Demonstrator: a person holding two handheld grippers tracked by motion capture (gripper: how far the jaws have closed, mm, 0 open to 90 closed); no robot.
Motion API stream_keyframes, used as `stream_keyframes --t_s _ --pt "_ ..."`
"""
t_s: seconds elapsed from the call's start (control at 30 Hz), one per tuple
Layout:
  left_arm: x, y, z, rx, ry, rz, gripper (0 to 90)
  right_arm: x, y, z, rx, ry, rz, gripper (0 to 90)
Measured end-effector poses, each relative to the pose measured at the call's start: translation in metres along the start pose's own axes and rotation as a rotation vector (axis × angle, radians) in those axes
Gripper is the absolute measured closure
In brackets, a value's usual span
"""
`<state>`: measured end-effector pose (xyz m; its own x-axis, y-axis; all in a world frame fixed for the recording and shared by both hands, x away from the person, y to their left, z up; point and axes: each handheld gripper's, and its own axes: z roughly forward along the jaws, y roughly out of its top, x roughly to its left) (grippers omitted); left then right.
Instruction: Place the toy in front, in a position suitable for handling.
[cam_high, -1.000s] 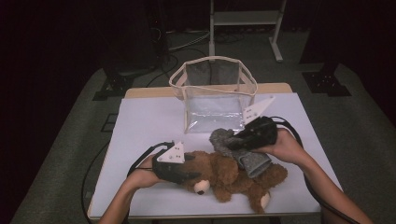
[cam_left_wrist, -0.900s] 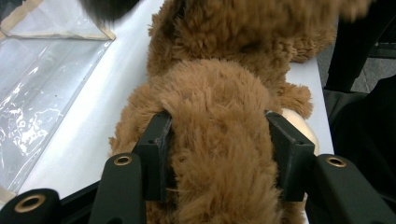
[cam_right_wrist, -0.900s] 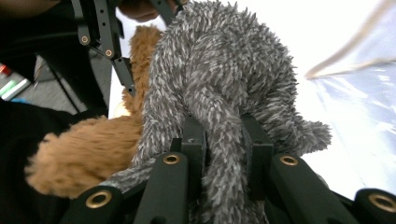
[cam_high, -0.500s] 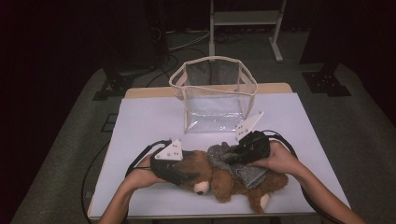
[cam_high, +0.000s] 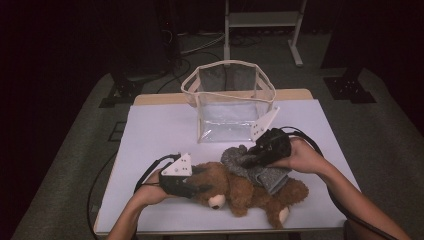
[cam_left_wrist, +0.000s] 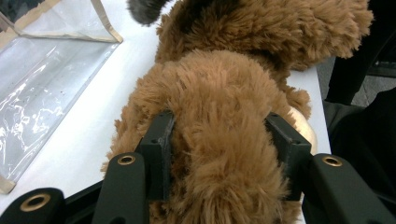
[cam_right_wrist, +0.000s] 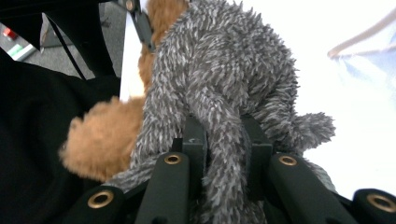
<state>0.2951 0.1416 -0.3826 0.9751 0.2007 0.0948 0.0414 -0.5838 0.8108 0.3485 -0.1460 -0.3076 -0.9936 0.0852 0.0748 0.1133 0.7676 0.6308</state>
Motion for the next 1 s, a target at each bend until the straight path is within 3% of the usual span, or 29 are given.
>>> stream_keyframes --t_s 0.1,0.2,0.3,0.4,0.73,0.83,1.0 --pt "-0.001 0.001 0.001 -0.002 0.005 0.007 50.1 -0.003 0.011 0.011 -0.014 0.033 -0.015 75.4" --pt "-0.001 0.001 0.001 0.000 0.006 0.010 50.1 -0.002 0.018 0.036 -0.023 0.072 -0.013 75.5" --pt "-0.001 0.001 0.001 0.006 0.005 0.015 50.1 0.001 0.022 0.055 -0.044 0.083 -0.022 75.6" --pt "0.000 0.001 0.001 0.003 0.008 0.010 49.9 0.003 0.026 0.063 -0.089 0.087 -0.014 75.6" --pt "0.001 0.003 0.004 0.001 -0.004 -0.006 47.7 0.003 0.020 0.062 -0.147 0.102 0.009 75.5" --pt "0.000 0.002 0.003 0.002 -0.009 -0.015 47.8 0.006 0.021 0.060 -0.125 0.090 -0.010 75.5" --pt "0.001 -0.001 0.000 -0.002 -0.009 -0.013 47.9 0.003 0.006 0.043 -0.097 0.057 0.017 75.5"
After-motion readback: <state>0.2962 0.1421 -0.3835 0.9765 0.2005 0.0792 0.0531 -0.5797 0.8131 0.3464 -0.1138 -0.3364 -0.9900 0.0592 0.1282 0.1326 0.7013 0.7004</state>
